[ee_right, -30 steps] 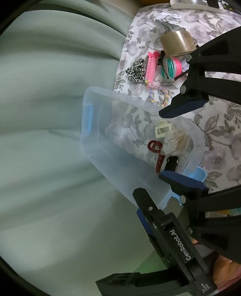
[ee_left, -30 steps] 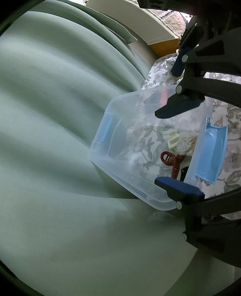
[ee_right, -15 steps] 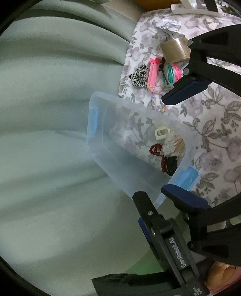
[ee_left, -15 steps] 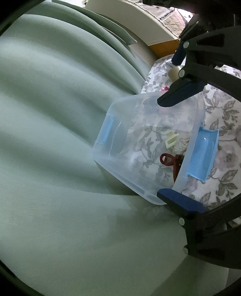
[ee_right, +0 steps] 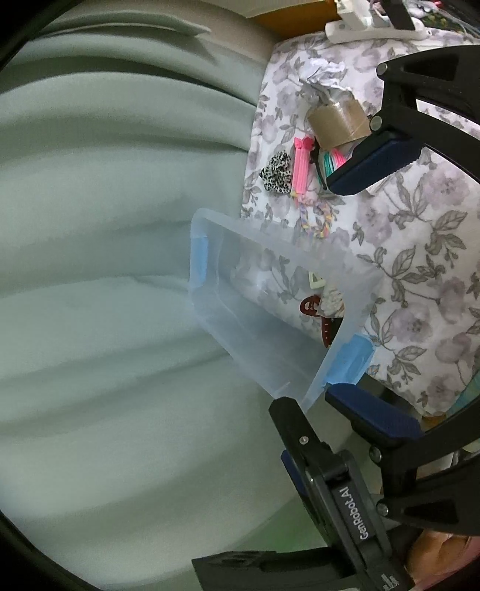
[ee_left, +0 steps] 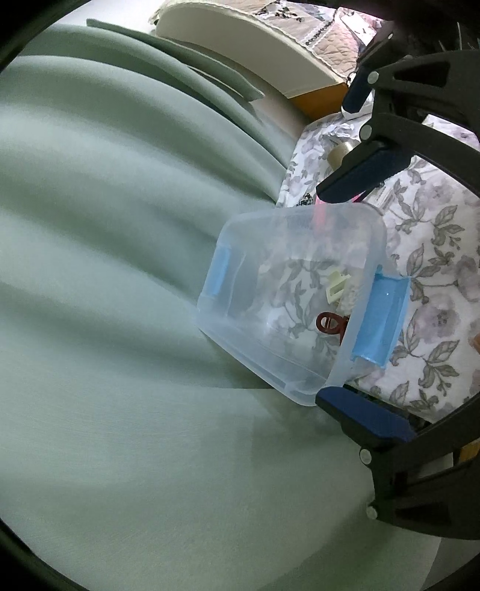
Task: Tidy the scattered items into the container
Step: 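Withdraw both grippers from the box back toward the remaining items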
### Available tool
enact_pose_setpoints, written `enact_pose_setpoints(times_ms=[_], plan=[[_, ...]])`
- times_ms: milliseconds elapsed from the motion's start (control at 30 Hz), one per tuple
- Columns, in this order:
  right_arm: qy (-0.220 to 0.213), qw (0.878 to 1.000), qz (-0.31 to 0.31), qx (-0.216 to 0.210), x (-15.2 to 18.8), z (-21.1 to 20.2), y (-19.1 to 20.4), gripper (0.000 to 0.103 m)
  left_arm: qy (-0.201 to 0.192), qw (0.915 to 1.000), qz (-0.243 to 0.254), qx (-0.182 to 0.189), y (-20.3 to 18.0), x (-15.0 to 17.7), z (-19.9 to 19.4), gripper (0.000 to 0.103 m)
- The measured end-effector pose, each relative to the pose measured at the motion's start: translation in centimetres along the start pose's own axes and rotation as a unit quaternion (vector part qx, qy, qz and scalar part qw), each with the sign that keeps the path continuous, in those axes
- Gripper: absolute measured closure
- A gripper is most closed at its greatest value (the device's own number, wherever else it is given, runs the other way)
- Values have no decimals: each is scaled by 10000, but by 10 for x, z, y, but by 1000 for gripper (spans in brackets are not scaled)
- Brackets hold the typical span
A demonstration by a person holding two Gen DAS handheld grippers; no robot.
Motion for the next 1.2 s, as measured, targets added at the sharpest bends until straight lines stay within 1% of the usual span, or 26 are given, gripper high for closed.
enact_pose_setpoints(times_ms=[333,500,600,767,900,1100,1200], plan=[[-210,9994,234,113,10,-30,-21,0,-74,9994,348,36,-28,8,-17,3],[-281,9986,380,222,15,-37,-36,0,-44,9984,553,107,-43,14,-15,3],[-344,9975,493,362,18,-44,-50,0,-19,9978,624,211,-54,19,-12,3],[-509,9931,827,660,25,-65,-85,0,62,9966,744,360,-75,31,-5,3],[-637,9859,1239,930,30,-80,-124,0,183,9947,888,480,-95,39,4,3],[-786,9727,1778,1266,35,-89,-178,0,296,9922,1038,630,-125,42,21,3],[-780,9691,1910,1354,41,-89,-197,0,423,9905,1072,755,-141,48,33,2]])
Point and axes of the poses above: each gripper's, at about its wrist camera, not at the fingertips, and z roughly the way its jaws point, y to its left, x to its underside, the point moved 8 cm from there along z, roughly the way its jaws point, and after that the axes turned 3 degrees about -x, right-handed, at the moved point
